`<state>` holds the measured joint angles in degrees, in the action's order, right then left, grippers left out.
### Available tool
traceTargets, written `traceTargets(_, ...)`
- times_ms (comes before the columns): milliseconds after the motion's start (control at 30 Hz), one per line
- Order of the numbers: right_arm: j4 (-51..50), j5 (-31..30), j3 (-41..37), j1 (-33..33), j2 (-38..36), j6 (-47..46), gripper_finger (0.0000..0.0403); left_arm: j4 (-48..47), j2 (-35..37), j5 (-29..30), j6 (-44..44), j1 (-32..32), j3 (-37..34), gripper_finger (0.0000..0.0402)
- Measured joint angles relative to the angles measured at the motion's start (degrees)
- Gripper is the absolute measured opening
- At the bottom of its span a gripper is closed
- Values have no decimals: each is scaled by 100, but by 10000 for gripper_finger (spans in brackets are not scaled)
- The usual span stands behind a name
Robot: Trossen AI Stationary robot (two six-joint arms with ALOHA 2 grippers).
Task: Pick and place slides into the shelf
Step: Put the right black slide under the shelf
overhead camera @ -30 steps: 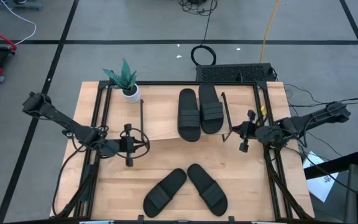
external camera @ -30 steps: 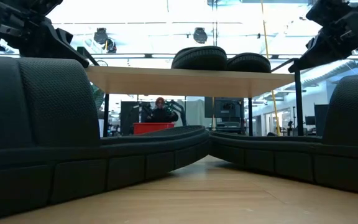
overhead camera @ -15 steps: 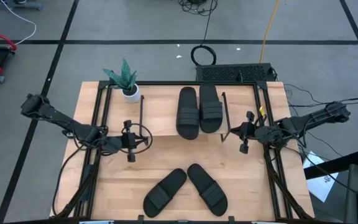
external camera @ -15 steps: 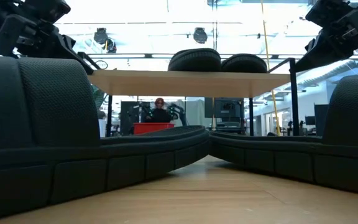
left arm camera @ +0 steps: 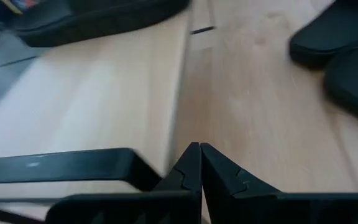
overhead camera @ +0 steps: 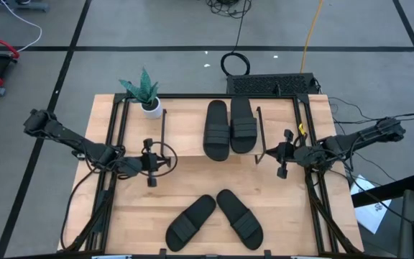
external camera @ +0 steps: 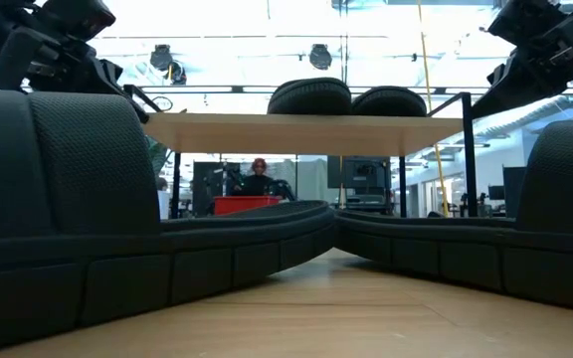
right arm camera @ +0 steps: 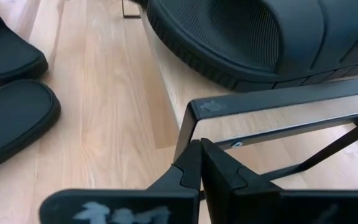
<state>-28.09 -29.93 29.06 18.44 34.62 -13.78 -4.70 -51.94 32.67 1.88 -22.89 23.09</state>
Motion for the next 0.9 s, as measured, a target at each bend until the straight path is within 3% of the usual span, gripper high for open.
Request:
traceTargets(133, -154, 17, 0, -1, -99, 81, 0, 50, 0, -440, -6, -31, 0, 7)
traceTargets(367, -298, 61, 1, -2, -568, 113, 0, 393, 0, -659, -529, -351, 0, 9)
traceTargets(567, -292, 643, 35, -3, -995, 262, 0, 810, 153, -1083, -1286, -679, 2, 2)
traceTargets(733, -263, 776, 35, -4, -1185, 345, 0, 483, 533, -966, -1390, -763, 224, 3)
traceTargets(900, -259, 780, 37, -4, -1466, 416, 0, -449, 1005, -436, -1649, -762, 708, 4)
